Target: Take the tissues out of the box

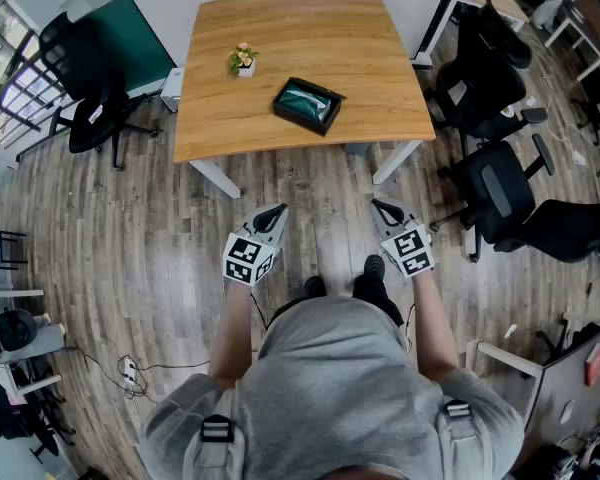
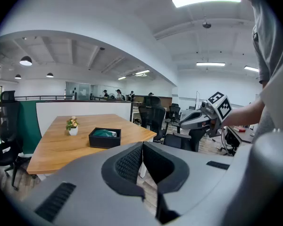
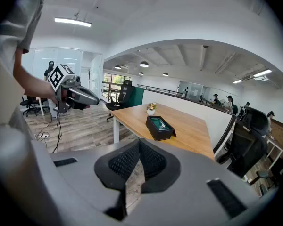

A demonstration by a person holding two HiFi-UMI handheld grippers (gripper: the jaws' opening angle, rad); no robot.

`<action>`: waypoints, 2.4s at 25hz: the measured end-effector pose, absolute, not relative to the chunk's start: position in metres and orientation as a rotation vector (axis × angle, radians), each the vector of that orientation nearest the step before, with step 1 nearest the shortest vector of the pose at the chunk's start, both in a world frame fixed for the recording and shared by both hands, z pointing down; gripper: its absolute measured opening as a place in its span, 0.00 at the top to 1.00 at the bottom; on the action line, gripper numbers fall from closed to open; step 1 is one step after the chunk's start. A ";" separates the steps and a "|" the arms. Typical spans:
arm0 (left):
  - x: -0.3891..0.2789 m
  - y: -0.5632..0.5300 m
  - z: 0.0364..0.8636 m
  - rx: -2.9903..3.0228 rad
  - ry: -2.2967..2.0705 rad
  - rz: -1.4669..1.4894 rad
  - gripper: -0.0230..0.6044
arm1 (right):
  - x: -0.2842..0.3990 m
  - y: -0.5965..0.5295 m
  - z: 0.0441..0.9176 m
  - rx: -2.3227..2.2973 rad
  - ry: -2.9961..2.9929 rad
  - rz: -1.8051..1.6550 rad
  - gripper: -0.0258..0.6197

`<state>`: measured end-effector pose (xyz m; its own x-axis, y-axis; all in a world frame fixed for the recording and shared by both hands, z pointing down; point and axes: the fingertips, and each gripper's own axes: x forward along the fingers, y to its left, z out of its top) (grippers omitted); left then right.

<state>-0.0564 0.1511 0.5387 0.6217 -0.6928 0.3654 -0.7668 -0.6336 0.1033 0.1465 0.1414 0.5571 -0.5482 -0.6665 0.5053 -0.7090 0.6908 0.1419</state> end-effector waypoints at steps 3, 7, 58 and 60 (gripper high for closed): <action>-0.060 0.148 0.533 2.625 -1.201 0.427 0.93 | 0.141 0.139 0.554 1.061 -2.374 0.088 0.95; -0.064 0.151 0.527 2.637 -1.204 0.413 0.93 | 0.131 0.143 0.552 1.048 -2.379 0.071 0.95; -0.067 0.163 0.512 2.690 -1.181 0.353 0.53 | 0.092 0.149 0.539 1.005 -2.533 0.079 0.43; -0.067 0.166 0.514 2.687 -1.170 0.355 0.53 | 0.092 0.151 0.540 1.015 -2.525 0.081 0.43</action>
<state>-0.0674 0.1656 0.5141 0.6599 -0.6924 0.2916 -0.7376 -0.6709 0.0764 0.0919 0.1512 0.5401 -0.6474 -0.6494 0.3988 -0.6737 0.7324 0.0989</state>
